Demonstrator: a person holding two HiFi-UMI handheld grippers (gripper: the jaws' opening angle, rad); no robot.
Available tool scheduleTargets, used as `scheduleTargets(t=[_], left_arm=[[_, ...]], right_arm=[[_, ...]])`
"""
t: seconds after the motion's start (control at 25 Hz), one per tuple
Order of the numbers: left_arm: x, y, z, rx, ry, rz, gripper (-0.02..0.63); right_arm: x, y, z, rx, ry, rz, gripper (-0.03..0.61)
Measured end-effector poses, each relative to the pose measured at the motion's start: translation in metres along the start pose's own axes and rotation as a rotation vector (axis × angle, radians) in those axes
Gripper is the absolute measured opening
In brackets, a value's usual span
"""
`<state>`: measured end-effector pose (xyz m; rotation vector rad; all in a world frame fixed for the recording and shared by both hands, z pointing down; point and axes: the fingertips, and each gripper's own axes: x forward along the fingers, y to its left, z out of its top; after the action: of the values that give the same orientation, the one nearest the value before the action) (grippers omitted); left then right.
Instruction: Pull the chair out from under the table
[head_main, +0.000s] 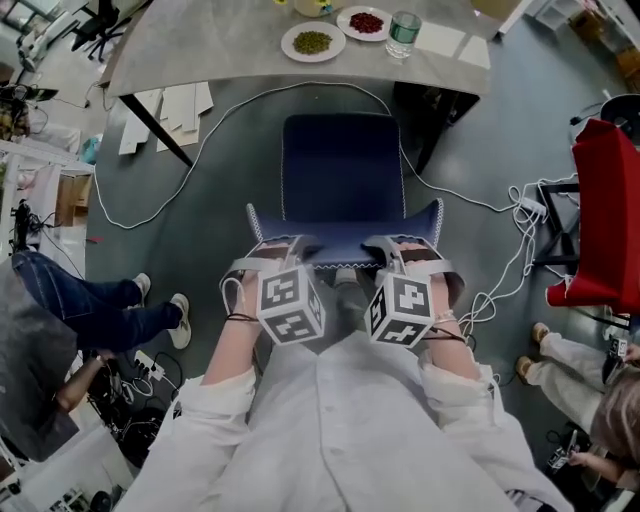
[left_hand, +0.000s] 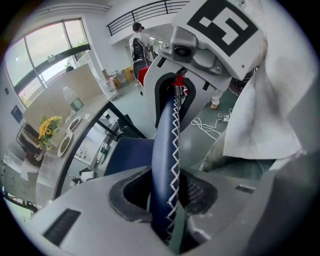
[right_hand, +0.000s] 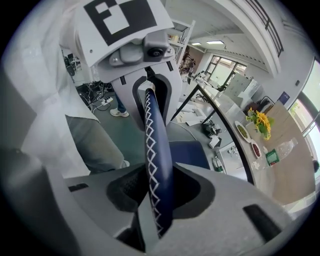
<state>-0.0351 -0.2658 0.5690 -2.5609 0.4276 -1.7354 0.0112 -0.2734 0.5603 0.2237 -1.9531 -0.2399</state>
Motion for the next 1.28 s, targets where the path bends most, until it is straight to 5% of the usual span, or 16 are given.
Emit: scheduleTargets(t=[0.88, 1.28], left_arm=[[-0.046, -0.162, -0.038, 0.089, -0.031, -0.079, 0.124], [-0.051, -0.213, -0.028, 0.05, -0.028, -0.077, 0.124]], right_arm=[[-0.038, 0.171, 0.024, 0.139, 0.044, 0.005, 0.11], [-0.058, 0.218, 0.01, 0.129, 0.041, 0.009, 0.11]])
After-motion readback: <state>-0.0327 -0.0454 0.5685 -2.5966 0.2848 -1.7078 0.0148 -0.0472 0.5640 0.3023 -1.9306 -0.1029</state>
